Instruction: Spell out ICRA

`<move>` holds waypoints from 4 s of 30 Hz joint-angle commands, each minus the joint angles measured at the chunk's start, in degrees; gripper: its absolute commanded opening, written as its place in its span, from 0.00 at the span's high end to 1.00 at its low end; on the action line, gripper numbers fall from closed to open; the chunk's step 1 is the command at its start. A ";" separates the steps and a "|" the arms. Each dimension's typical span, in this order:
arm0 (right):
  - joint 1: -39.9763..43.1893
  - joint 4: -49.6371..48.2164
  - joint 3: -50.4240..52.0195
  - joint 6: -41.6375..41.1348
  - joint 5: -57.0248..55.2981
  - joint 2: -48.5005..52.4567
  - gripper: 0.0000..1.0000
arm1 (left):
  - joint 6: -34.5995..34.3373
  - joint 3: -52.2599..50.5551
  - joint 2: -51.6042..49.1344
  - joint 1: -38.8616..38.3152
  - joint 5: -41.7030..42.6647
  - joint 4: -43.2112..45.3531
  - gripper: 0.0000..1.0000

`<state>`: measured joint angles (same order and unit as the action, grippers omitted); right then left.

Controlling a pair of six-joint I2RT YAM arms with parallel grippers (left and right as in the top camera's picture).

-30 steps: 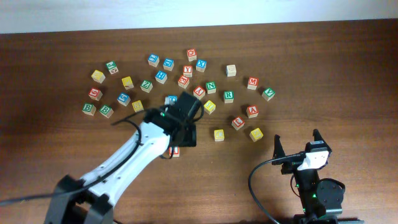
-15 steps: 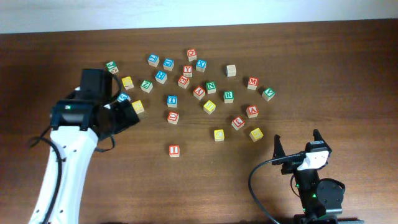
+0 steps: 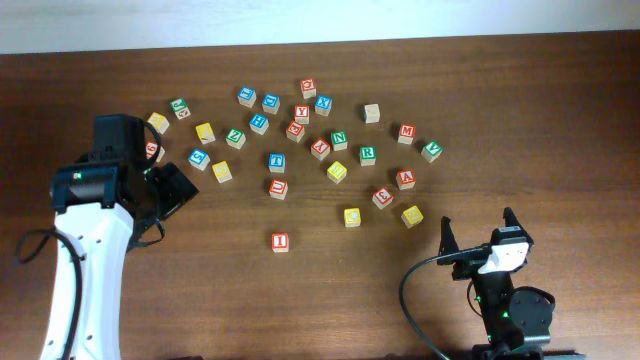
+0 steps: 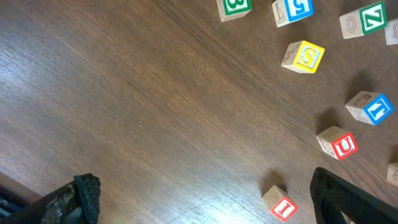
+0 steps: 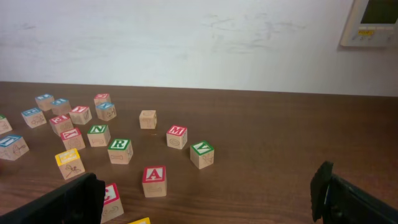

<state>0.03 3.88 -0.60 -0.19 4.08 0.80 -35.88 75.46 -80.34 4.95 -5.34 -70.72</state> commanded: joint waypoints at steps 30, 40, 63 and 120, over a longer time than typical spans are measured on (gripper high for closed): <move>0.37 0.37 0.28 -0.04 0.13 -0.44 0.02 | -1.05 0.39 -12.00 -39.95 15.43 16.85 0.05; 0.37 0.37 0.28 -0.04 0.13 -0.44 0.02 | -2.34 0.39 -22.99 -45.40 10.67 23.37 0.07; 0.37 0.37 0.28 -0.04 0.15 -0.44 0.02 | -2.51 0.39 -33.57 -46.82 5.33 35.34 0.40; 0.37 0.37 0.28 -0.04 0.13 -0.44 0.02 | 7.48 3.02 -36.00 -47.67 -0.37 31.61 0.76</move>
<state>0.03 3.88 -0.60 -0.16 4.08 0.80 -29.32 77.38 -115.31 -42.78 -4.99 -38.98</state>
